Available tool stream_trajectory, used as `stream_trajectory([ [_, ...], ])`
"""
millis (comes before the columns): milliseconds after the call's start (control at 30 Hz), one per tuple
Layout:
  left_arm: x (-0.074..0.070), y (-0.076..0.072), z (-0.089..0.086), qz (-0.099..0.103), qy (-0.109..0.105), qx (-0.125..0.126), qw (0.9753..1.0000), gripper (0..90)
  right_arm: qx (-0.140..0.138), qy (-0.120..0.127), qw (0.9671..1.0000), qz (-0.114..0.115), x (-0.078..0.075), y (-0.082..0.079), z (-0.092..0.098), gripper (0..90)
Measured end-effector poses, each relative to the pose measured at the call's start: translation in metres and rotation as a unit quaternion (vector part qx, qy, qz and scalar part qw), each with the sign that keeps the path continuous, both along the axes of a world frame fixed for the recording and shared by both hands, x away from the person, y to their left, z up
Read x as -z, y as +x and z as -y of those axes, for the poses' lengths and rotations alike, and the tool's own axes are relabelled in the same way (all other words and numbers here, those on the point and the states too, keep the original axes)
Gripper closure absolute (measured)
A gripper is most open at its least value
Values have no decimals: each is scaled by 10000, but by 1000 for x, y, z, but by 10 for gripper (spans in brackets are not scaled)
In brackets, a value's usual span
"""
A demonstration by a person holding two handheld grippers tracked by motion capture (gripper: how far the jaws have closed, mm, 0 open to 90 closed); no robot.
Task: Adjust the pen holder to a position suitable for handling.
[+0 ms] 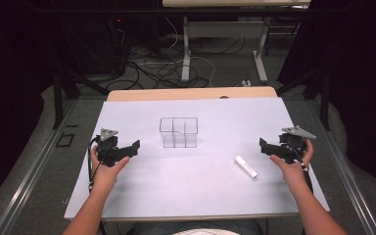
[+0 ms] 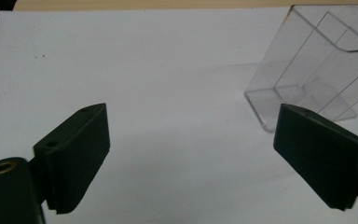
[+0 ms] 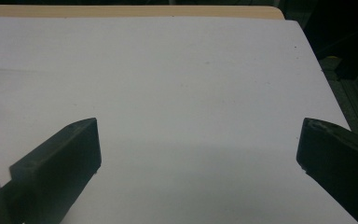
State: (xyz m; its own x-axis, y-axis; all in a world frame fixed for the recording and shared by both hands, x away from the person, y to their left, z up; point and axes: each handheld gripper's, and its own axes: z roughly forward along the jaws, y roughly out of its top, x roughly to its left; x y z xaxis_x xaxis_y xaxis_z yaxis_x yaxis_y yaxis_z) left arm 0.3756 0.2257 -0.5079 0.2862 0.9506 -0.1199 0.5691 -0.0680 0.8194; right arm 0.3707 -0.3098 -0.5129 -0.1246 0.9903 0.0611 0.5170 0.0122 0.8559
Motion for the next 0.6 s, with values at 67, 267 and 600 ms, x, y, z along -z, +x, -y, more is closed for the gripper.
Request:
stream_trajectory([
  [67,-4,2,6,1,28,-16,10000,158,-18,-4,10000,-3,0,0,0,0],
  [267,-15,14,22,6,10,47,10000,171,-30,2,10000,-63,2,1,-3,0],
  [600,-25,29,41,-50,-36,-130,9999,404,10,80,10000,-48,1,0,-4,0],
])
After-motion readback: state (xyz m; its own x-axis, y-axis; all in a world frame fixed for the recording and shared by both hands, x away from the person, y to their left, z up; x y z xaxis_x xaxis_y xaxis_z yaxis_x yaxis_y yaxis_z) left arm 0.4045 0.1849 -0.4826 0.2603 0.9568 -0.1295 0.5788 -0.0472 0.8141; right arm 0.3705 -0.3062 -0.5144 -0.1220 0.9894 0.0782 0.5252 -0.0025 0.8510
